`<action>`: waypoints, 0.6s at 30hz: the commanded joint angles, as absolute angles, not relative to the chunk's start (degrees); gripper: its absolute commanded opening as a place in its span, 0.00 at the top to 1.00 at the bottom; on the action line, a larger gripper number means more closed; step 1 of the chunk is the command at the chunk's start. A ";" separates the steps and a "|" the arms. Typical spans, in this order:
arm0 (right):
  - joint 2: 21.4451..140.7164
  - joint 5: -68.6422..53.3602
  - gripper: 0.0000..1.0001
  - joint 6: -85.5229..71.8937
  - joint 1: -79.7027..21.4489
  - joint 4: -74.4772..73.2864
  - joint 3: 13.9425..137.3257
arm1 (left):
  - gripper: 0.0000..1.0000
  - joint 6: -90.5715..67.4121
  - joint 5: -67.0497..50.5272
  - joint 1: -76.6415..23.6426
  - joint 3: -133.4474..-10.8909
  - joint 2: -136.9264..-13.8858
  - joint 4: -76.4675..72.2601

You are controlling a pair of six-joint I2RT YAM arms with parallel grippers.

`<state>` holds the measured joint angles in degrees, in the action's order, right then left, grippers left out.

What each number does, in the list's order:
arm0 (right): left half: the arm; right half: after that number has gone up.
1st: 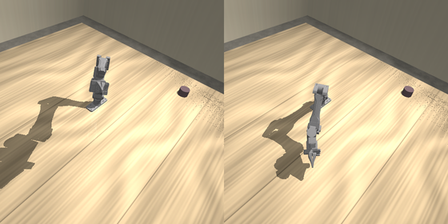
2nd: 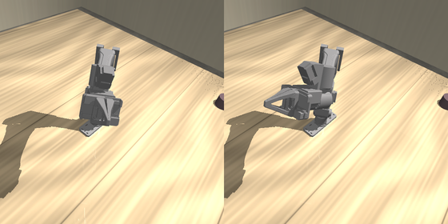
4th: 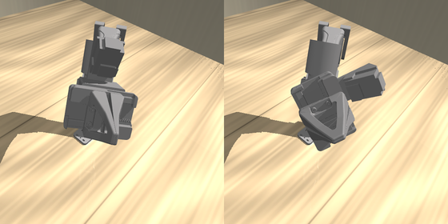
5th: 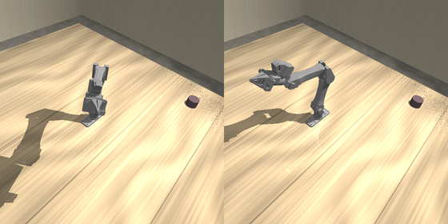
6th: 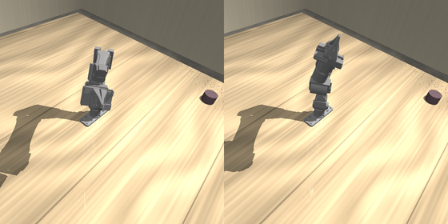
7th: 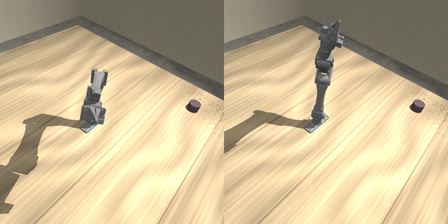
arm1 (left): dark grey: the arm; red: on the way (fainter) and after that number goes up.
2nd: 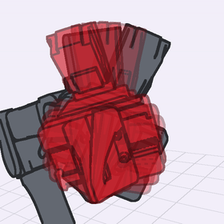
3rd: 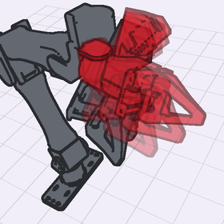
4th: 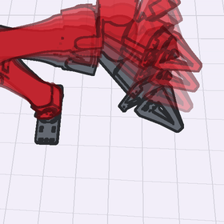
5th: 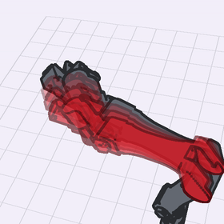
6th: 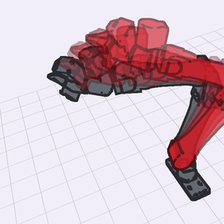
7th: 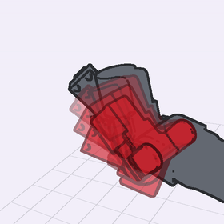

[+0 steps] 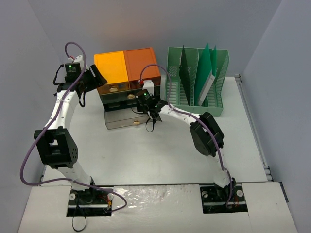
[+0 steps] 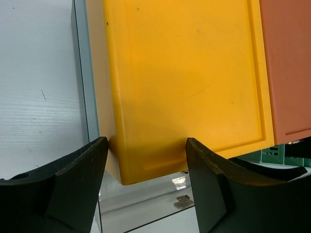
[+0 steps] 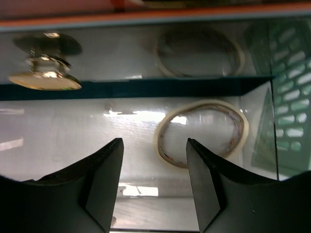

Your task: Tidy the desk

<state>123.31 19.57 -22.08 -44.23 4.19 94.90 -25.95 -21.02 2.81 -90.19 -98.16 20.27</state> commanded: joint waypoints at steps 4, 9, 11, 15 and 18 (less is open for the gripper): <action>120.41 21.27 0.49 -19.38 -45.54 7.23 99.21 | 0.40 -20.69 -17.18 2.46 -86.31 -103.22 34.84; 114.42 22.27 0.49 -22.10 -48.68 3.26 95.63 | 0.40 -20.93 -17.15 2.54 -86.31 -103.45 34.72; 113.19 22.42 0.49 -22.42 -49.94 3.26 93.22 | 0.40 -21.01 -17.14 2.46 -86.31 -103.45 34.72; 110.00 23.96 0.49 -23.63 -53.64 5.02 87.11 | 0.40 -21.14 -17.23 2.46 -86.45 -103.62 34.63; 107.40 26.29 0.49 -24.07 -55.82 7.57 83.40 | 0.40 -21.18 -17.14 2.37 -86.48 -103.63 34.63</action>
<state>114.07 21.71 -22.53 -53.21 3.32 86.50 -25.96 -21.08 2.81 -90.24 -98.26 20.25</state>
